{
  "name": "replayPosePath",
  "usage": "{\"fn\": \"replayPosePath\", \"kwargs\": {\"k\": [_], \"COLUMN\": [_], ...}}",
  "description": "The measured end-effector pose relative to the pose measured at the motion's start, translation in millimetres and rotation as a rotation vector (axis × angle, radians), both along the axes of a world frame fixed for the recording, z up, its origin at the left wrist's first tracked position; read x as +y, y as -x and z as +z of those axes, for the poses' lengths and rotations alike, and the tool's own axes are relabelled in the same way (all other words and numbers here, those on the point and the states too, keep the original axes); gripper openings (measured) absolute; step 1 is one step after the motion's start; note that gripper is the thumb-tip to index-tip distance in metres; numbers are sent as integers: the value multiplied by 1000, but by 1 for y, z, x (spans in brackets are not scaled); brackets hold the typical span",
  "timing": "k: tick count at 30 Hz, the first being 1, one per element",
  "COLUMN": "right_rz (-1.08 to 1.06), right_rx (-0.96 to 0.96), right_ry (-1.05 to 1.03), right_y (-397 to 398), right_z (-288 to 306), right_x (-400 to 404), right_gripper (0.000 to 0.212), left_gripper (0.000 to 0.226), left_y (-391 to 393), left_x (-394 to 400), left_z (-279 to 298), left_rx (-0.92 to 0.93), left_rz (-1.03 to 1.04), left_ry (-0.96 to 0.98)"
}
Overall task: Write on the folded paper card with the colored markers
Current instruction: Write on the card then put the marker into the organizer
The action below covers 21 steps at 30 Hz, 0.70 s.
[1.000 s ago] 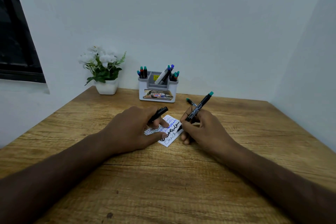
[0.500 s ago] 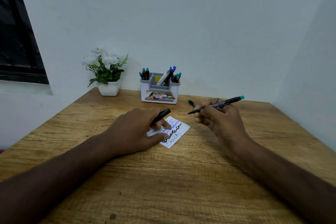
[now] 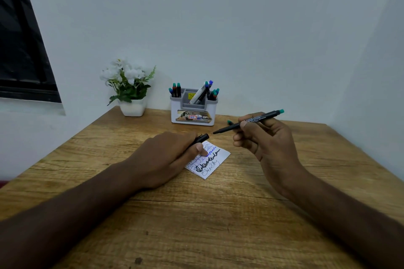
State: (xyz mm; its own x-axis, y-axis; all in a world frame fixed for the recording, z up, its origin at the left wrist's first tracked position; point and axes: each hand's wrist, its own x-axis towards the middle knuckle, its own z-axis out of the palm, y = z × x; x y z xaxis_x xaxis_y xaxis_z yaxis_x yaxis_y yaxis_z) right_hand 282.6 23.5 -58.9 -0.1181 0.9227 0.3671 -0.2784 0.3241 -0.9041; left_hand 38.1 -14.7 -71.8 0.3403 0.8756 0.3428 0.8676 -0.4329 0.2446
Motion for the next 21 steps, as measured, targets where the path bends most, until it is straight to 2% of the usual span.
{"fn": "replayPosePath", "kwargs": {"k": [6,13,17,21], "right_rz": [31,64,73,105], "right_rx": [-53,-147,-170,-297], "right_ry": [-20,-36,-48,-65], "right_y": [0,3,2,9], "right_z": [-4,-7,-5,-10], "right_x": [1,3,1,-6], "right_gripper": [8,16,14,11], "left_gripper": [28,54,52,41], "left_y": [-5,-7,-10,-15], "left_x": [-2,-4,-4,-6], "left_z": [2,6,7,8], "left_rx": [42,95,128,188], "left_rz": [14,41,50,71], "left_ry": [-26,20,31,20]}}
